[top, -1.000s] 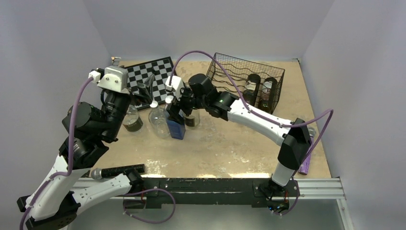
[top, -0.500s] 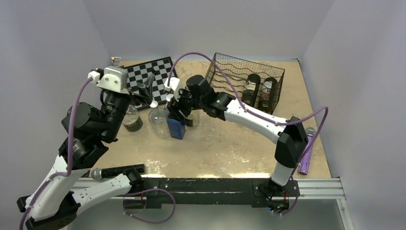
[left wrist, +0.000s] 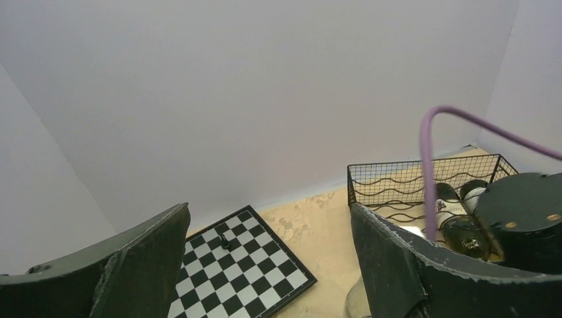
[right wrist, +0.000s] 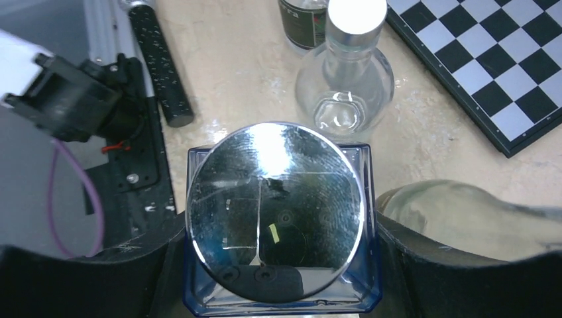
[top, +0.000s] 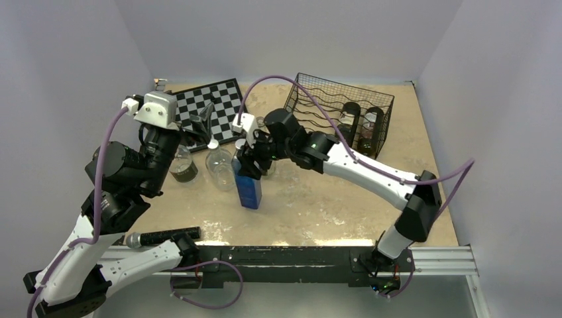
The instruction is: Put the wine bottle on the wine rack
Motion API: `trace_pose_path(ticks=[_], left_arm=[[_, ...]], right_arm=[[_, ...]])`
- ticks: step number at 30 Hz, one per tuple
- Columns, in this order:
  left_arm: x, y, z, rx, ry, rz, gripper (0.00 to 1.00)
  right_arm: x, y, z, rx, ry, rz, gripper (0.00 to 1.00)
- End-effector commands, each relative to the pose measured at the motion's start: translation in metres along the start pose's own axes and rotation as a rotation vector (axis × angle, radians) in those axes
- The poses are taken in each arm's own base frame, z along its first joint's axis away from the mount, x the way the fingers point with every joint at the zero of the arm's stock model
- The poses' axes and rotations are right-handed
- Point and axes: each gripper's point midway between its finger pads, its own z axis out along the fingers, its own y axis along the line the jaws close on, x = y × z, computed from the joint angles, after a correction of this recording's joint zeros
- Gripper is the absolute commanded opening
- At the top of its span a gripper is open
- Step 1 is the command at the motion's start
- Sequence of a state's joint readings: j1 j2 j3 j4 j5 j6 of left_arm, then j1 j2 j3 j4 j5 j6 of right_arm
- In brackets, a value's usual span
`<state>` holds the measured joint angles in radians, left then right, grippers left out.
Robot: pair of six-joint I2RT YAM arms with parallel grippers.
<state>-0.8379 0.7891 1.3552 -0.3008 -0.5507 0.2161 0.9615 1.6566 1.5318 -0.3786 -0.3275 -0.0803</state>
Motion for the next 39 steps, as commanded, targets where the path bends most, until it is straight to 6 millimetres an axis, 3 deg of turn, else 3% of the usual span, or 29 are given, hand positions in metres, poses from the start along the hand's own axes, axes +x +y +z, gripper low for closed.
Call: trace_pose_path(ticks=[1,6,10,13,18,24,30,39], left_arm=[[-0.004,-0.004,0.002,0.006,-0.021,-0.059,0.94],[-0.010,-0.014,-0.003,0.067,-0.051,-0.130,0.94],[-0.010,-0.042,0.000,0.191,-0.083,-0.171,0.94],[-0.020,-0.081,-0.004,0.395,-0.099,-0.213,0.95],[-0.043,-0.150,-0.038,0.838,-0.168,-0.268,0.98],[-0.045,-0.201,-0.064,1.214,-0.139,-0.323,0.99],[-0.038,-0.228,-0.079,1.470,-0.125,-0.426,0.99],[-0.004,-0.258,-0.065,1.593,-0.019,-0.518,0.99]], right_arm=[[-0.099,0.035,-0.083,-0.048,-0.321,-0.067,0.00],[-0.105,0.050,-0.145,-0.020,-0.333,-0.110,0.00],[-0.100,0.052,-0.196,0.054,-0.351,-0.172,0.00],[-0.093,0.051,-0.227,0.102,-0.330,-0.174,0.00],[-0.083,0.047,-0.270,0.155,-0.297,-0.106,0.00],[-0.076,0.041,-0.300,0.202,-0.325,-0.050,0.00],[-0.077,0.048,-0.321,0.202,-0.352,-0.036,0.00],[-0.111,0.066,-0.360,0.213,-0.463,-0.100,0.00]])
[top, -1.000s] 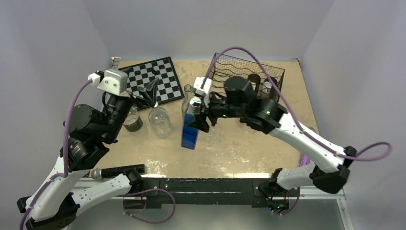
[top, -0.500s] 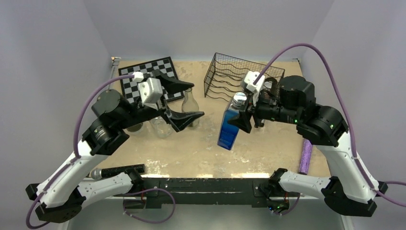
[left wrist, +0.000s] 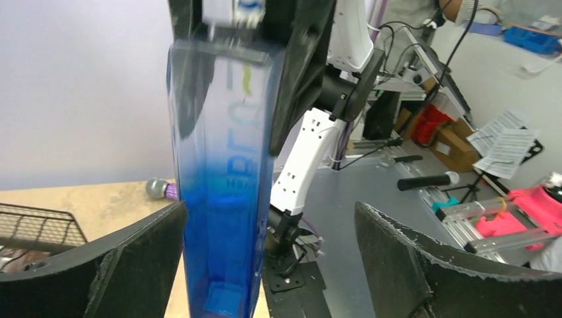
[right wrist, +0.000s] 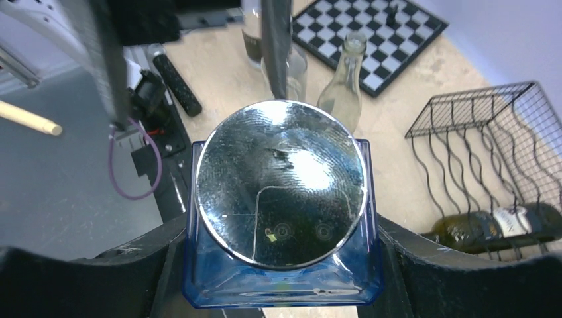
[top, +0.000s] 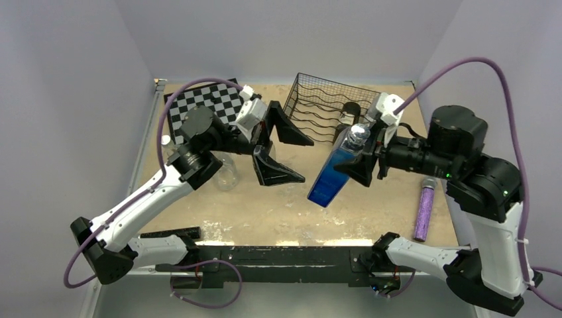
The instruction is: Put the wine bottle on the wine rack
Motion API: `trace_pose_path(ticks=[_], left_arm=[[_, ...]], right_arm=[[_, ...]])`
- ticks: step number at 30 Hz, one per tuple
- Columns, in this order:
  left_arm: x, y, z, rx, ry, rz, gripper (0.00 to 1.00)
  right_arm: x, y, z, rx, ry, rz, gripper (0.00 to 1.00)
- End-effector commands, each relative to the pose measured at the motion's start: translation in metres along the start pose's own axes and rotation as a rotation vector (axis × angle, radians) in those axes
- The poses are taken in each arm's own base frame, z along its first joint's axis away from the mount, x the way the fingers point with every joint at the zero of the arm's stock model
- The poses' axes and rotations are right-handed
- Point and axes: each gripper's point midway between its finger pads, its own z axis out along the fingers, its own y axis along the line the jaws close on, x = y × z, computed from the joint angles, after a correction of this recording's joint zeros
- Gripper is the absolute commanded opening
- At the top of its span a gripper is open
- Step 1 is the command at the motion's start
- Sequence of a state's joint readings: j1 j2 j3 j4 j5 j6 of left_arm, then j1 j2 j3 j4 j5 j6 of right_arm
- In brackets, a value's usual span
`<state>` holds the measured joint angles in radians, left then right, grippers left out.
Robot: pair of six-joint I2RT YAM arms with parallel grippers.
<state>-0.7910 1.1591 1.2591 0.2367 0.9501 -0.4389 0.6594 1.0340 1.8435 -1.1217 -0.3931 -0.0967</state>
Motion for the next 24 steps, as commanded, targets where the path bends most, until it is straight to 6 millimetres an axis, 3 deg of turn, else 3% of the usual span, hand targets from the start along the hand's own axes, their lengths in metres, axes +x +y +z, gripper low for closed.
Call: trace_pose_path(ticks=[1,7,14,19,24], left_arm=[[0.002,-0.008,0.005,0.126,-0.006,-0.006,0.99],[0.022,0.003,0.012,0.144,0.045,-0.118,0.99],[0.046,0.018,0.012,0.106,0.137,-0.132,0.99],[0.061,0.031,0.013,0.075,0.175,-0.139,0.99],[0.061,0.033,0.013,0.069,0.169,-0.104,0.99]], right_arm=[[-0.079,0.019,-0.038,-0.033,-0.292,-0.107,0.00],[-0.114,0.018,-0.046,-0.016,-0.414,-0.128,0.00],[-0.148,0.025,-0.052,-0.051,-0.526,-0.129,0.00],[-0.160,0.027,-0.051,-0.073,-0.554,-0.109,0.00],[-0.166,0.024,-0.048,-0.068,-0.591,-0.075,0.00]])
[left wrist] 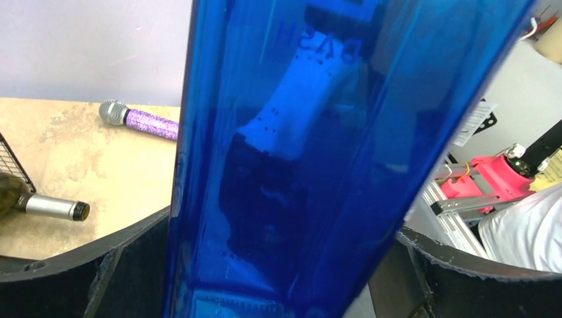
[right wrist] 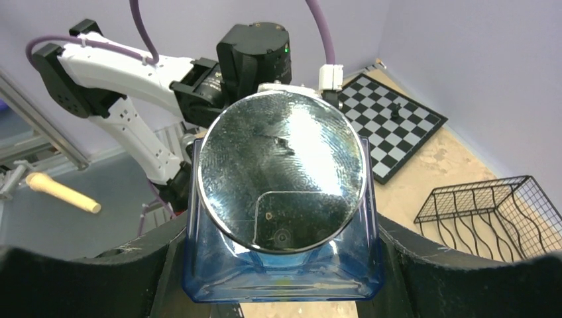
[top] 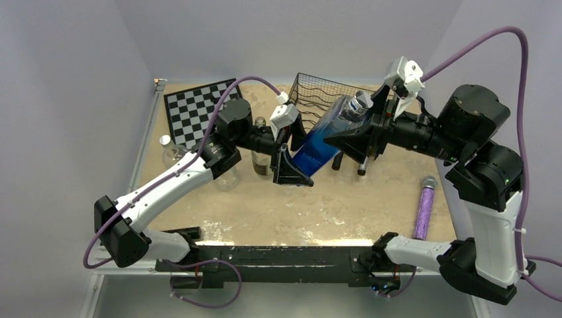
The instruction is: Put the wine bottle on the wine rack
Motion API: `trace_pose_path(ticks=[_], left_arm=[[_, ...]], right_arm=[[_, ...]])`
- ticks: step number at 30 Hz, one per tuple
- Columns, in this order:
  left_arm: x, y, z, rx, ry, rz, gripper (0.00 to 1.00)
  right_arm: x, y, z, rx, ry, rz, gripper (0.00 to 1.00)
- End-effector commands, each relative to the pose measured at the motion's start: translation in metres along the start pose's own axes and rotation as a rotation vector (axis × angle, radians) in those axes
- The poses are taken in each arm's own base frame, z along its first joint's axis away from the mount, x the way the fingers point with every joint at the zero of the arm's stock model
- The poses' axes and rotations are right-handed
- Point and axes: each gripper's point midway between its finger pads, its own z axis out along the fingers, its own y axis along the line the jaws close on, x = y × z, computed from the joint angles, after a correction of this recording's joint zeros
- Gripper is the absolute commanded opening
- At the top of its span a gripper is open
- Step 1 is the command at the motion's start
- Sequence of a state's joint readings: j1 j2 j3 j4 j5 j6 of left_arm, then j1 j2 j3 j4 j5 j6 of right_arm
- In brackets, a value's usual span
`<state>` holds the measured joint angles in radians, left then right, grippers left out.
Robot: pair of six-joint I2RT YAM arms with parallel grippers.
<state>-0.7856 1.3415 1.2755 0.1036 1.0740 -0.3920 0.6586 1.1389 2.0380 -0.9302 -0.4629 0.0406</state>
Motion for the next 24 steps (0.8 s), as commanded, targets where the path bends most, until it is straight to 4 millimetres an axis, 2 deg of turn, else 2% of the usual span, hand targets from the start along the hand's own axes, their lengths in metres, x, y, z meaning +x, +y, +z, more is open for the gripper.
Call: trace_pose_path(ticks=[1,7,9,13,16,21,22,23,24], left_arm=[[-0.014,-0.005,-0.001,0.006,-0.022,0.114,0.99],[-0.016,0.001,0.000,-0.012,-0.049,0.166,0.99],[-0.016,0.003,0.000,-0.018,-0.056,0.174,0.89],[-0.017,0.006,-0.001,-0.036,-0.058,0.191,0.49],[-0.016,0.010,-0.003,-0.066,-0.052,0.206,0.00],[-0.015,0.019,-0.009,-0.137,-0.024,0.294,0.00],[-0.016,0.022,-0.010,-0.154,-0.014,0.327,0.00],[-0.013,0.025,-0.013,-0.173,0.010,0.341,0.00],[-0.017,0.030,-0.015,-0.205,0.012,0.384,0.00]], right_arm=[[-0.086,0.017,-0.024,-0.020,-0.342,-0.097,0.00],[-0.088,0.016,-0.021,-0.024,-0.374,-0.078,0.00],[-0.087,0.015,-0.020,-0.022,-0.379,-0.074,0.00],[-0.086,0.014,-0.019,-0.019,-0.391,-0.071,0.00],[-0.083,0.013,-0.018,-0.016,-0.387,-0.070,0.00],[-0.075,0.007,-0.020,0.021,-0.366,-0.067,0.00],[-0.071,0.004,-0.020,0.038,-0.358,-0.060,0.04],[-0.067,0.001,-0.020,0.058,-0.348,-0.055,0.18],[-0.062,-0.004,-0.021,0.084,-0.337,-0.050,0.30]])
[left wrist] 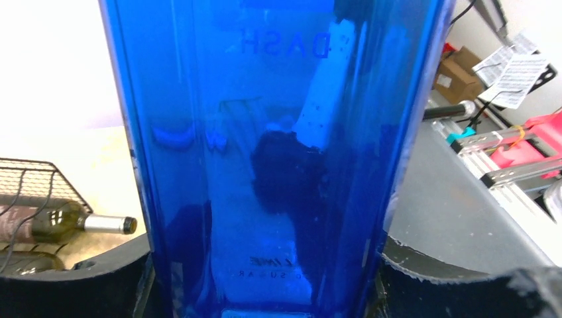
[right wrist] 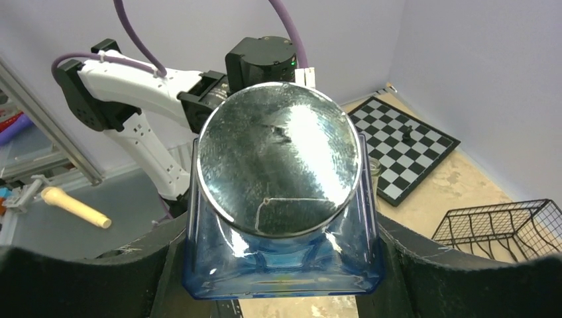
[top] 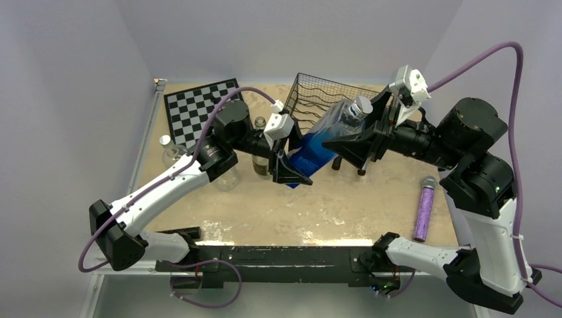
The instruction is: Put the wine bottle on the wine rack
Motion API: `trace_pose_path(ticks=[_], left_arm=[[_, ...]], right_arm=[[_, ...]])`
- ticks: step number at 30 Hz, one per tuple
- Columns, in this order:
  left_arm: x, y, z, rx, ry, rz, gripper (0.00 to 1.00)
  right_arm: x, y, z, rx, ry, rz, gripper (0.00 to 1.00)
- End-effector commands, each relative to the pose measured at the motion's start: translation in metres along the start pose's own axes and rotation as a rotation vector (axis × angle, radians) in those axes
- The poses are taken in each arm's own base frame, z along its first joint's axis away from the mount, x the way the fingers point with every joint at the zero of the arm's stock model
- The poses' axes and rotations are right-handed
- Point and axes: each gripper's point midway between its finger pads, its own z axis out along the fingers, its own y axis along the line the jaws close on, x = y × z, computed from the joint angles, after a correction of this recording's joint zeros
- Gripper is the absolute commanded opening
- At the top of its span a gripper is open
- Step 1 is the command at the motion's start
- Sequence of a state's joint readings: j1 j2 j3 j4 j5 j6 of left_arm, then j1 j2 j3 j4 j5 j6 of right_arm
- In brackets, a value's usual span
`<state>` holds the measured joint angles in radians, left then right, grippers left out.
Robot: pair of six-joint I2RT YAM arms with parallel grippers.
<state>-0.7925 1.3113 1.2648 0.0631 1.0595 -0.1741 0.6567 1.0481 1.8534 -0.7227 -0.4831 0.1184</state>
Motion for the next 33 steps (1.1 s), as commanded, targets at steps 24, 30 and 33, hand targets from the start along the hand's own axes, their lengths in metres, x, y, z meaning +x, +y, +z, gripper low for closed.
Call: trace_pose_path(ticks=[24,30,33], left_arm=[[-0.083,0.077,-0.036,-0.485,-0.001,0.699,0.00],[-0.091,0.082,-0.039,-0.514,0.010,0.903,0.00],[-0.088,0.089,-0.036,-0.525,0.055,1.007,0.00]], right_arm=[[-0.040,-0.036,-0.082,0.425,-0.178,-0.017,0.99],[-0.036,-0.036,-0.088,0.466,-0.098,0.064,0.99],[-0.026,-0.050,-0.090,0.551,-0.015,0.108,0.99]])
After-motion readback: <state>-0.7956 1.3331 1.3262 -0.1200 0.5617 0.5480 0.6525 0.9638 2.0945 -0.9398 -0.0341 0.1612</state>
